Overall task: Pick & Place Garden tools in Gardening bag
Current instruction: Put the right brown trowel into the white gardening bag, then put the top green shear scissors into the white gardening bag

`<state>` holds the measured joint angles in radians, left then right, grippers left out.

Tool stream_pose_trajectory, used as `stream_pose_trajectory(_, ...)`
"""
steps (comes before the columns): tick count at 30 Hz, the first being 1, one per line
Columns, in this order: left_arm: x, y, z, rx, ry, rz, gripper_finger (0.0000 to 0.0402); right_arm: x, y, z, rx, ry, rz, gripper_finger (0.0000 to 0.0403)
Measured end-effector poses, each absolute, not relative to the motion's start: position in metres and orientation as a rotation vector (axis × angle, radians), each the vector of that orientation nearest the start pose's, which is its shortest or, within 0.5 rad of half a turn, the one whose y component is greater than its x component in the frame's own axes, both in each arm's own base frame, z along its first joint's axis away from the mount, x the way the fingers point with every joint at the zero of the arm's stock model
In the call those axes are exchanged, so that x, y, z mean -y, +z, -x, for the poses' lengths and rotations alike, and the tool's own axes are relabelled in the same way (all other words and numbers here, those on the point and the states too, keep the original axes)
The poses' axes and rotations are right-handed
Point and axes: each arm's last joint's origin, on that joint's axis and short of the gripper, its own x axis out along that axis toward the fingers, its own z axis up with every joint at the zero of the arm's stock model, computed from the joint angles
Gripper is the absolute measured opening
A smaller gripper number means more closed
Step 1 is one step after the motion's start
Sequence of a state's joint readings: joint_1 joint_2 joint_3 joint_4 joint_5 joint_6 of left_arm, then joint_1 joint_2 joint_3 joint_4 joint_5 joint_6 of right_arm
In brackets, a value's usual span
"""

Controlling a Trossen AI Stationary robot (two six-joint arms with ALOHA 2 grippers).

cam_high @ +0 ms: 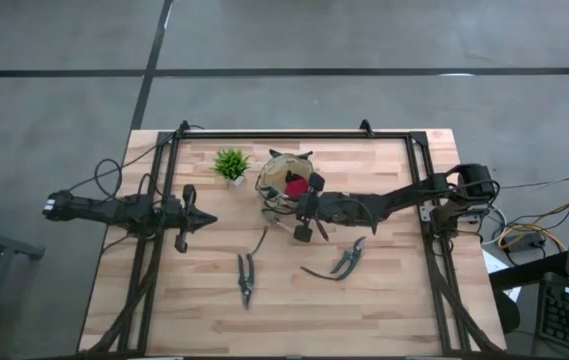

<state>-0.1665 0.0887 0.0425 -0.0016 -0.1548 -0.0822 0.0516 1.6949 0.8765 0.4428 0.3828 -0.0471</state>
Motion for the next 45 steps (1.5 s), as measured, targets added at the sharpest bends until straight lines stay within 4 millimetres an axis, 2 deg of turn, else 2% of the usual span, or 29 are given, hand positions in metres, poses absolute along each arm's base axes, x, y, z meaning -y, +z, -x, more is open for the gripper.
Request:
stream_pose_trajectory(9,0.012,0.171,-0.100,-0.047,-0.010,0.075,0.0010,-0.010,0.217,-0.340,-0.339,-0.301,0.099,0.0133)
stream_pose_trajectory(14,0.012,0.171,-0.100,-0.047,-0.009,0.075,0.0010,-0.016,0.231,-0.330,-0.303,-0.231,0.061,0.0144)
stream_pose_trajectory(20,0.012,0.171,-0.100,-0.047,-0.010,0.075,0.0010,-0.021,0.235,-0.311,-0.387,-0.201,0.004,0.0144)
stream_pose_trajectory(27,0.012,0.171,-0.100,-0.048,-0.010,0.074,0.0010,-0.030,0.225,-0.283,-0.573,-0.186,-0.159,0.0140)
stream_pose_trajectory(35,0.012,0.171,-0.100,-0.048,-0.009,0.075,0.0010,-0.036,0.207,-0.250,-0.822,-0.281,-0.326,0.0137)
stream_pose_trajectory(37,0.012,0.171,-0.100,-0.048,-0.010,0.075,0.0010,-0.038,0.203,-0.245,-0.845,-0.278,-0.349,0.0137)
stream_pose_trajectory(40,0.012,0.171,-0.100,-0.048,-0.009,0.074,0.0010,-0.046,0.198,-0.241,-0.873,-0.177,-0.360,0.0137)
stream_pose_trajectory(45,0.012,0.171,-0.100,-0.049,-0.010,0.074,0.0010,-0.065,0.188,-0.248,-0.869,-0.091,-0.365,0.0132)
